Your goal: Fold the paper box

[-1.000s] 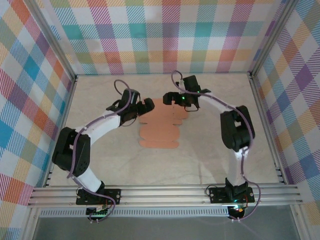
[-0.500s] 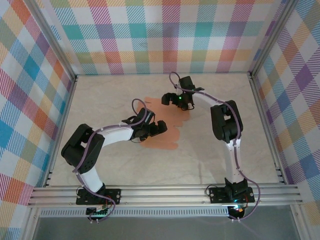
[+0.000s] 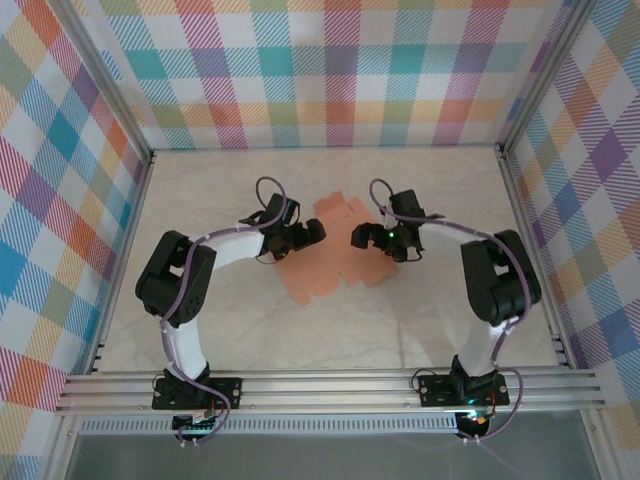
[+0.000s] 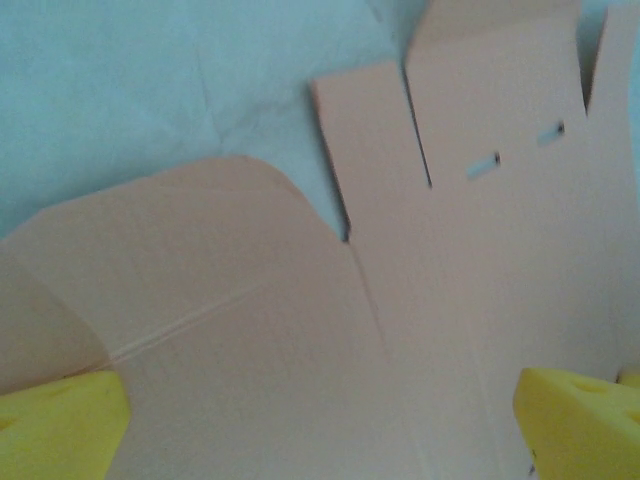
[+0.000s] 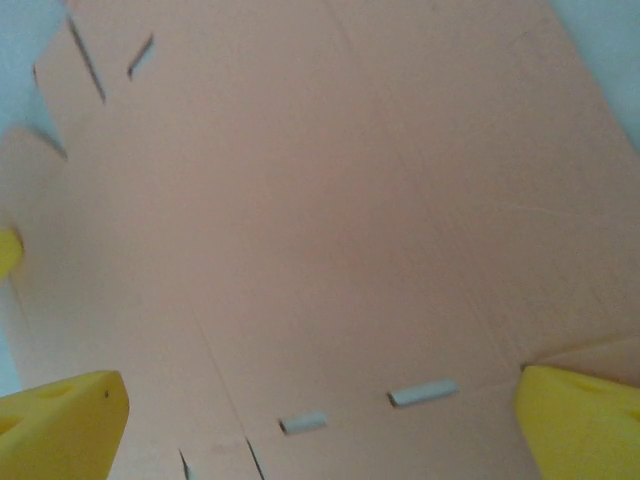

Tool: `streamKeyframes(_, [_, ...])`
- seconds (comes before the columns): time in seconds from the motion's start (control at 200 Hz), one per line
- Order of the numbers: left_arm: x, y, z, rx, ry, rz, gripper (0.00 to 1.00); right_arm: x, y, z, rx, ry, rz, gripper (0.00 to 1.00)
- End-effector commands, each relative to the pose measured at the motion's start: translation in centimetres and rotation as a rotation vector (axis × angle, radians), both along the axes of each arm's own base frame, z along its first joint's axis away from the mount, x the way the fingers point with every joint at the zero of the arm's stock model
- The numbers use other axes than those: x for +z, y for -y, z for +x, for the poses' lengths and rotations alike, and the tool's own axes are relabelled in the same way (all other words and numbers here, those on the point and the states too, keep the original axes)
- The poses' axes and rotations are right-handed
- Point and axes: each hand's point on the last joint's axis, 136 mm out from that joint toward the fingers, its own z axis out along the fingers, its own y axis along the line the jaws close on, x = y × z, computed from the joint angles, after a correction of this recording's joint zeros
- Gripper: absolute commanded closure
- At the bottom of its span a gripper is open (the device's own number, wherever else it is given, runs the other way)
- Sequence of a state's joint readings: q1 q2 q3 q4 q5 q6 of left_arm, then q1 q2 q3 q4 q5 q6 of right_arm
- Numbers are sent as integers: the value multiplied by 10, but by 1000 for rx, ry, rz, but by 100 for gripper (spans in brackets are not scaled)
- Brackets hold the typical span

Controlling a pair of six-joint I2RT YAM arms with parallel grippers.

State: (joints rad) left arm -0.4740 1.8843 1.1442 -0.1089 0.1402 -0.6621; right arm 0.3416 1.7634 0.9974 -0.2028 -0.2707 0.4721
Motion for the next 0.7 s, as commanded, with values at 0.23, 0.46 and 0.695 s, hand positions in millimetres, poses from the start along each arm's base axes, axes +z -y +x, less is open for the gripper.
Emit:
streamKeyframes(0.23, [1,-11,16,-43,6,123,0,24,25,-26,-68,42,-53,0])
streamKeyframes(0.46, [36,18,-2,-125,90,136,0,30,19,23,-63,42,-18,0])
streamKeyframes(0.695, [20,42,-25,-128,58,63,0,9,-2,52,-35,-23,40,3])
